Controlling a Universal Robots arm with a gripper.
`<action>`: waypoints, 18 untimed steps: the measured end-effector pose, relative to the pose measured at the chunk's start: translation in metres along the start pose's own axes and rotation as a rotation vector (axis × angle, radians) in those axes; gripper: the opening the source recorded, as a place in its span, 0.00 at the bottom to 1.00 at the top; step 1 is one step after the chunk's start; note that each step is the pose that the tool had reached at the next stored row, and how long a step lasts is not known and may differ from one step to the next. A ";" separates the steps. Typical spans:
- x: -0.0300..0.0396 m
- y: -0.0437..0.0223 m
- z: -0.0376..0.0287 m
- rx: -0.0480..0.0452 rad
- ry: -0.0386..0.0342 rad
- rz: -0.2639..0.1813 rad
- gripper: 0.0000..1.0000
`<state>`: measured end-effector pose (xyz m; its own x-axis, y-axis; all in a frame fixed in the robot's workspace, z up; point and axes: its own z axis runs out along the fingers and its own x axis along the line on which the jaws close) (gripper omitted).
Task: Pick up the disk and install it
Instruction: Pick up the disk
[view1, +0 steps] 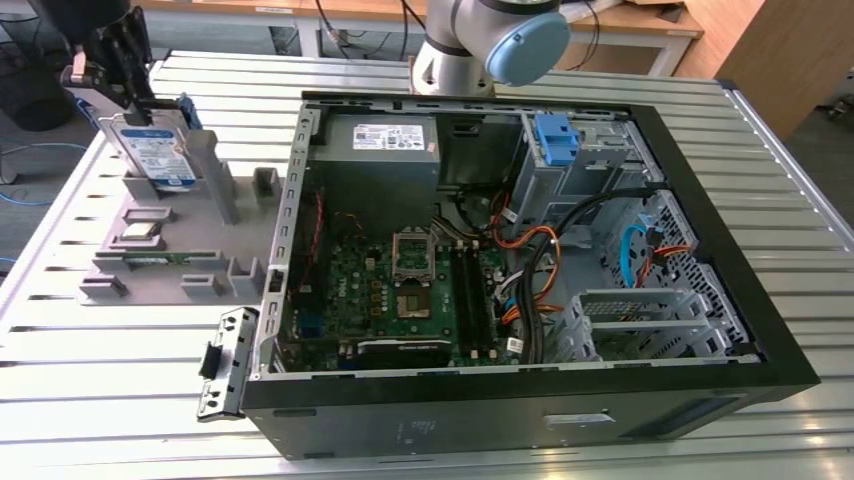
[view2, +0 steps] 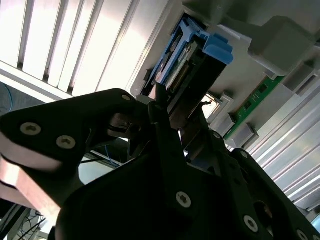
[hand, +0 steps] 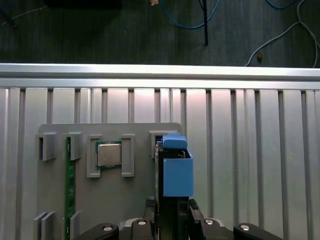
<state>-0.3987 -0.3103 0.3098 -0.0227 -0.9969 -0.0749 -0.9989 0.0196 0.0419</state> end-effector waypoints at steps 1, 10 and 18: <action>0.0000 0.0002 0.0002 0.0001 0.0077 0.001 0.36; 0.0002 0.0003 0.0020 0.0009 0.0449 0.002 0.36; 0.0006 0.0005 0.0074 0.0010 0.0449 0.002 0.36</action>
<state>-0.3996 -0.3103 0.3025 -0.0230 -0.9993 -0.0300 -0.9989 0.0218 0.0410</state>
